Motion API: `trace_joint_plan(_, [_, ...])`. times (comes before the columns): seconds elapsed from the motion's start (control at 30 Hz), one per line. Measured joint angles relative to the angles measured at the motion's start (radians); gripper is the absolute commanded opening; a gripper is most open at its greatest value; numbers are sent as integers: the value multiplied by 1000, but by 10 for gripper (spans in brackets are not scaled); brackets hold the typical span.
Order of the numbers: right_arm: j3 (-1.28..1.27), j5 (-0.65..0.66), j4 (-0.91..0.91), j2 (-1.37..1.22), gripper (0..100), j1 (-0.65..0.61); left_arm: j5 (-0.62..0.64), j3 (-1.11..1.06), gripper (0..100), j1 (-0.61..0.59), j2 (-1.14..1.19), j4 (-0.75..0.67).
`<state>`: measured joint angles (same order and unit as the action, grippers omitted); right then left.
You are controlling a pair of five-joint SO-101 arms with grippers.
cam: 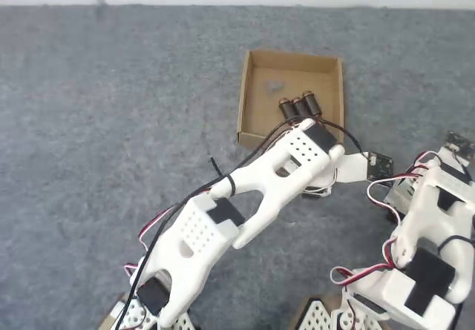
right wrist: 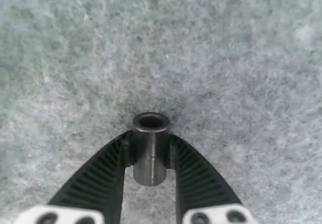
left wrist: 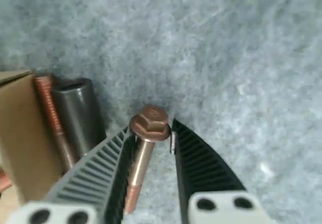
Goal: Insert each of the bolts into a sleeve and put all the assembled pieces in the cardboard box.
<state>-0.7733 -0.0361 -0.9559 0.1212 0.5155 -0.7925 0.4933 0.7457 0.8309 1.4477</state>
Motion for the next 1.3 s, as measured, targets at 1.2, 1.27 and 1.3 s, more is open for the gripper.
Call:
trace_joint_plan(1.2, [-11,3,12,0,6,0,715,-526,11,-233,-382,-6])
trace_joint_plan(1.27, [-17,3,12,0,6,0,718,-611,11,-270,-453,-61])
trace_joint_plan(1.3, [-20,3,12,0,6,0,717,-651,11,-292,-483,-84])
